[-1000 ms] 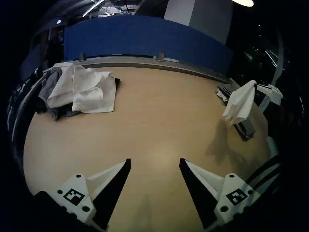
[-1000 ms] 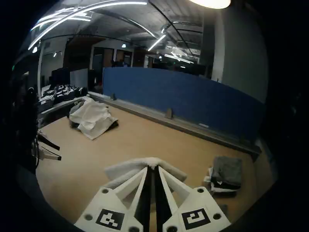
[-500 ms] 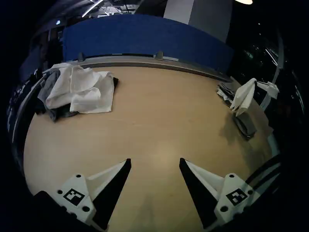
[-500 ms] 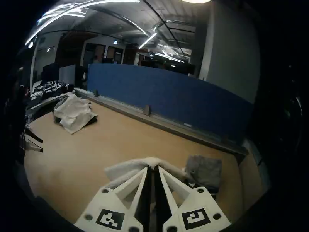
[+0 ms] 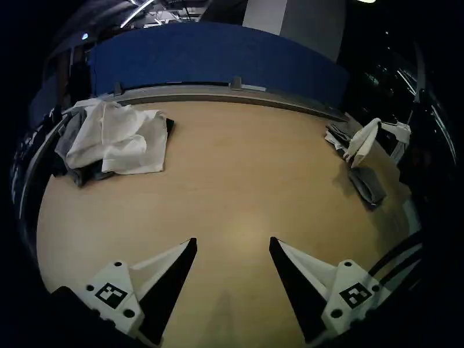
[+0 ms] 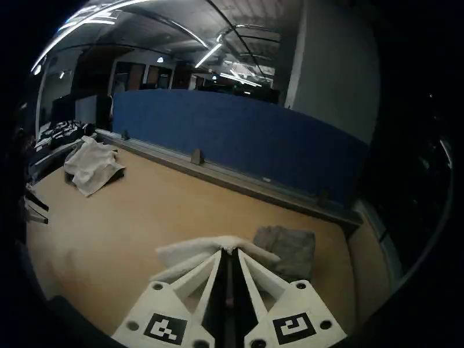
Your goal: Fold towel
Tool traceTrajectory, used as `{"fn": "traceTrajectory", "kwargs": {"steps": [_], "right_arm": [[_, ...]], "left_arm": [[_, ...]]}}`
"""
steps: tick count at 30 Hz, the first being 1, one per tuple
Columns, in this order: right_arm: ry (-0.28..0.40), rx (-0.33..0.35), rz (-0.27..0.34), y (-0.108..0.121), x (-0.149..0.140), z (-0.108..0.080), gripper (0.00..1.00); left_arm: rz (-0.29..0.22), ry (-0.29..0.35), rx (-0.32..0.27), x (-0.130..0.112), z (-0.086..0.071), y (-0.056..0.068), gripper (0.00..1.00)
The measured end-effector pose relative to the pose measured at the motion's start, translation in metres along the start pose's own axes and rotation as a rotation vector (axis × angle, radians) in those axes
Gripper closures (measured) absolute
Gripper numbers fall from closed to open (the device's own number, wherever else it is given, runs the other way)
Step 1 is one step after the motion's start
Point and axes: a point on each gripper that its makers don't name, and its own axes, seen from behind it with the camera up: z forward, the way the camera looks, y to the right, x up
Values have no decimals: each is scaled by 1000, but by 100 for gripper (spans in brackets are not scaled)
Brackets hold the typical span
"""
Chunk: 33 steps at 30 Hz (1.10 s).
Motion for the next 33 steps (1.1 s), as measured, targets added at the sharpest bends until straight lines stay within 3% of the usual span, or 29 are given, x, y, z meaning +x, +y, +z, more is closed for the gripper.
{"fn": "traceTrajectory", "kwargs": {"steps": [6, 20, 33], "right_arm": [[-31, -25, 40, 9, -26, -8, 95], [-119, -122, 159, 39, -103, -56, 95], [-230, -211, 208, 56, -167, -80, 95]], "left_arm": [[8, -1, 1, 1, 1, 4, 7], [16, 1, -6, 3, 2, 13, 7], [21, 0, -9, -1, 0, 17, 7]]}}
